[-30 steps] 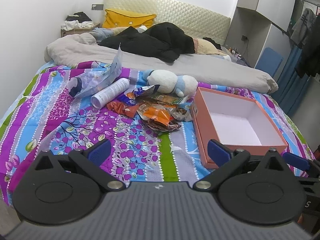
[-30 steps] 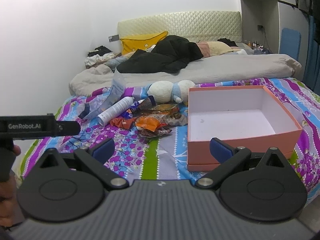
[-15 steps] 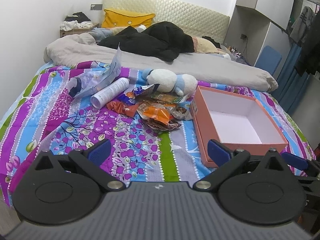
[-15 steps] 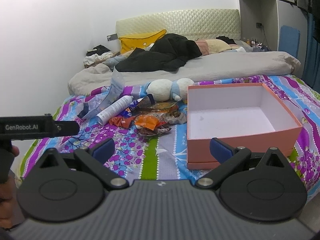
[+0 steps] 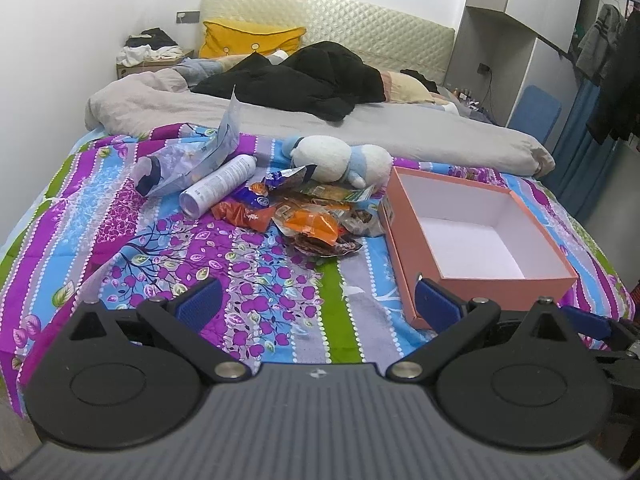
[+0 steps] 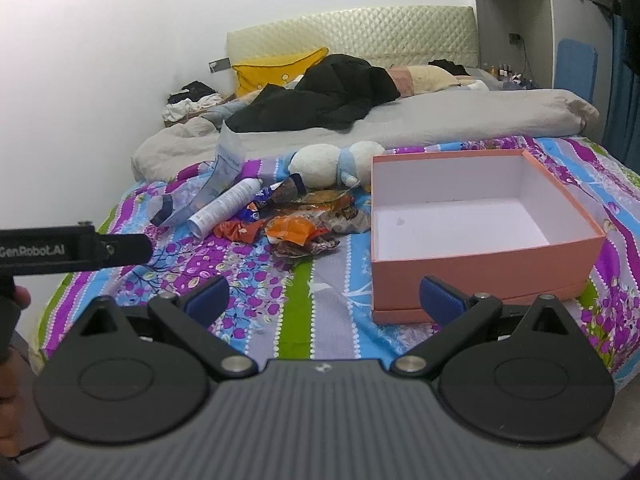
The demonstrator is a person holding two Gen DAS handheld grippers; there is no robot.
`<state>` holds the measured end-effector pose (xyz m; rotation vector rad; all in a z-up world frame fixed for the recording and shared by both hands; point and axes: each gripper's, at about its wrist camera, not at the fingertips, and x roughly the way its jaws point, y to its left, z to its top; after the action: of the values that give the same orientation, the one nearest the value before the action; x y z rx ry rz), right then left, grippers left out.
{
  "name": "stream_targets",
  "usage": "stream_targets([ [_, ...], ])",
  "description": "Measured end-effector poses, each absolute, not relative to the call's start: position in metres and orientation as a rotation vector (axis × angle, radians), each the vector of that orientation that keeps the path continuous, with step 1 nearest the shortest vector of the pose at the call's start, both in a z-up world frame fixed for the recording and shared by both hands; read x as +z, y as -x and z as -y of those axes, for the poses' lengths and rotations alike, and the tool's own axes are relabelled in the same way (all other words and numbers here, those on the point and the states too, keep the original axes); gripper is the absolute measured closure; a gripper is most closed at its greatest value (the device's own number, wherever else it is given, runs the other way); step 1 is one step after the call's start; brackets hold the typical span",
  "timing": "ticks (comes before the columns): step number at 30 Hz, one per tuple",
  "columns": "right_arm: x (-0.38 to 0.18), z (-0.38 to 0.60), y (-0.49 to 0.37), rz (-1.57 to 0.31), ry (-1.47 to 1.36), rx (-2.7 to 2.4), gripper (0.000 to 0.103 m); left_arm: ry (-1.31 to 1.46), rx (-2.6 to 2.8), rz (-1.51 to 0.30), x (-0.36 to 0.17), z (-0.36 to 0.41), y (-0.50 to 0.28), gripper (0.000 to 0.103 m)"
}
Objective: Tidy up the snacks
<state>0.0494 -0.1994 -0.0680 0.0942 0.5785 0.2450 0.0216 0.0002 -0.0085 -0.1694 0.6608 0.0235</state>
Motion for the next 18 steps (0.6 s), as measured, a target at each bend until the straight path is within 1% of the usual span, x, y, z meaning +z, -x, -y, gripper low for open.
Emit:
stream_targets([
  [18,-0.0716,0.1990,-0.0459,-0.581,-0.110,0.221,0.000,0.175,0.032,-0.683,-0.0177,-0.0081,-0.0217,0.000],
])
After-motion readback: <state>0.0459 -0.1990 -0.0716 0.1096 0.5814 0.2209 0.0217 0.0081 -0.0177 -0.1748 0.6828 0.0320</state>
